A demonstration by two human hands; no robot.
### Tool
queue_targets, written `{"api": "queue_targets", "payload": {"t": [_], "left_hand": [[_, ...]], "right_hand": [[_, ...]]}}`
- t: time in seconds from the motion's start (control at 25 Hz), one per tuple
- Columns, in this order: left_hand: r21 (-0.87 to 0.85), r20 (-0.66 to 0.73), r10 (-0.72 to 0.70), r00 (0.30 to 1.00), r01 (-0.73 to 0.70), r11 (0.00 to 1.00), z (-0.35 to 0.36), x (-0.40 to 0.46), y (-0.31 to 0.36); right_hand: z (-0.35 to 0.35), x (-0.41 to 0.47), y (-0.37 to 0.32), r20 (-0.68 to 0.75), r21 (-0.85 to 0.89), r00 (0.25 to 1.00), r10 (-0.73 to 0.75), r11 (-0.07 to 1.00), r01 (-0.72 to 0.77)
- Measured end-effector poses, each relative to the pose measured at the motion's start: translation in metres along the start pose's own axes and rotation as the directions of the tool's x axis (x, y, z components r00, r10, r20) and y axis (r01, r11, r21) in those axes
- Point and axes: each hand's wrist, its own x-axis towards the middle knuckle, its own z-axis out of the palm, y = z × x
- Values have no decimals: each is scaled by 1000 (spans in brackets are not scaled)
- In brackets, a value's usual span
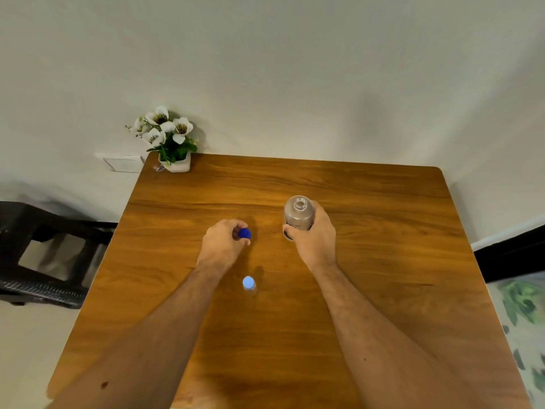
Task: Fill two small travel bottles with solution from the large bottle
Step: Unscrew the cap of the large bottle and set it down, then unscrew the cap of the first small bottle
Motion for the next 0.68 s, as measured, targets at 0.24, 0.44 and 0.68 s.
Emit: {"api": "queue_targets", "payload": {"t": [0.24, 0.44, 0.68], "left_hand": [[173, 79, -54, 995, 40, 984, 25, 5, -22], [155, 71, -55, 996, 43, 987, 34, 7, -24], [74, 46, -82, 996, 79, 994, 27, 5, -30]], "right_hand": [[12, -7, 20, -28, 47, 998, 59, 997, -58], [17, -6, 27, -48, 63, 995, 88, 994, -85], [20, -9, 39, 3, -32, 975, 222, 975, -222]]}}
